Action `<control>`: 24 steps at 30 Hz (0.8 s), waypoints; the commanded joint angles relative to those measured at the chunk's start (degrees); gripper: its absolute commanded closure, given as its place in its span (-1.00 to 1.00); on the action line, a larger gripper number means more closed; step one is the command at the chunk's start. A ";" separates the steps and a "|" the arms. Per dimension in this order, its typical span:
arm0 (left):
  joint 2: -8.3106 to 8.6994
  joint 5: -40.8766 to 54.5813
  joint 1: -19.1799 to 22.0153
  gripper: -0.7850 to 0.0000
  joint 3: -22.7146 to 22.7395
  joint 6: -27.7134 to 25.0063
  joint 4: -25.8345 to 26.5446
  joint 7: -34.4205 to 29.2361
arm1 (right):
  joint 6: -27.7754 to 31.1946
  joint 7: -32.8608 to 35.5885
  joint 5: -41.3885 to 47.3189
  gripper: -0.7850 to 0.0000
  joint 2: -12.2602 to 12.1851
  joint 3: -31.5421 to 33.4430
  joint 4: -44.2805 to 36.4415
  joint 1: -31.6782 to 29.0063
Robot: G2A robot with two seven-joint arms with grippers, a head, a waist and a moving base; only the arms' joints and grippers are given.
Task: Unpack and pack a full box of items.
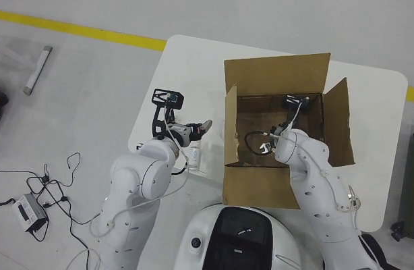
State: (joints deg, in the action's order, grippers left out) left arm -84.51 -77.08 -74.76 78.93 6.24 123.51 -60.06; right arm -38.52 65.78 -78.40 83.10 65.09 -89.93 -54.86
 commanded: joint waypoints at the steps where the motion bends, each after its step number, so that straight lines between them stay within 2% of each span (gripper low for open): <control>1: 0.00 0.00 0.00 -1.00 0.00 0.00 0.00 0.00 | -0.83 -0.84 1.60 1.00 0.61 -0.24 3.30 1.49; 5: 0.00 0.00 0.00 -1.00 0.00 0.00 0.00 0.00 | -1.78 -1.79 2.71 1.00 1.69 -1.12 7.94 4.10; 6: 0.00 0.00 0.00 -1.00 0.00 0.00 0.00 0.00 | -1.96 -1.97 3.26 0.62 1.96 -1.08 8.68 4.57; 7: 0.00 0.00 0.00 -1.00 0.00 0.00 0.00 0.00 | -1.91 -1.92 3.21 0.47 2.18 -1.27 9.29 5.04; 9: 0.00 0.00 0.00 -1.00 0.00 0.00 0.00 0.00 | -2.02 -2.03 2.94 0.47 2.58 -1.23 10.41 5.63; 11: 0.00 0.00 0.00 -1.00 0.00 0.00 0.00 0.00 | -1.96 -1.96 3.20 0.31 2.98 -0.80 11.44 6.03; 21: 0.00 0.00 0.00 -1.00 0.00 0.00 0.00 0.00 | -0.02 -0.02 1.01 0.34 4.89 1.82 14.88 6.38; 24: 0.00 0.00 0.00 -1.00 0.00 0.00 0.00 0.00 | 0.90 0.90 0.33 0.27 5.37 2.74 14.24 6.27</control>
State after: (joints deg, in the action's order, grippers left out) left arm -84.51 -77.08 -74.76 78.93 6.24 123.51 -60.06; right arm -37.97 66.30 -77.85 88.33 67.51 -75.37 -48.53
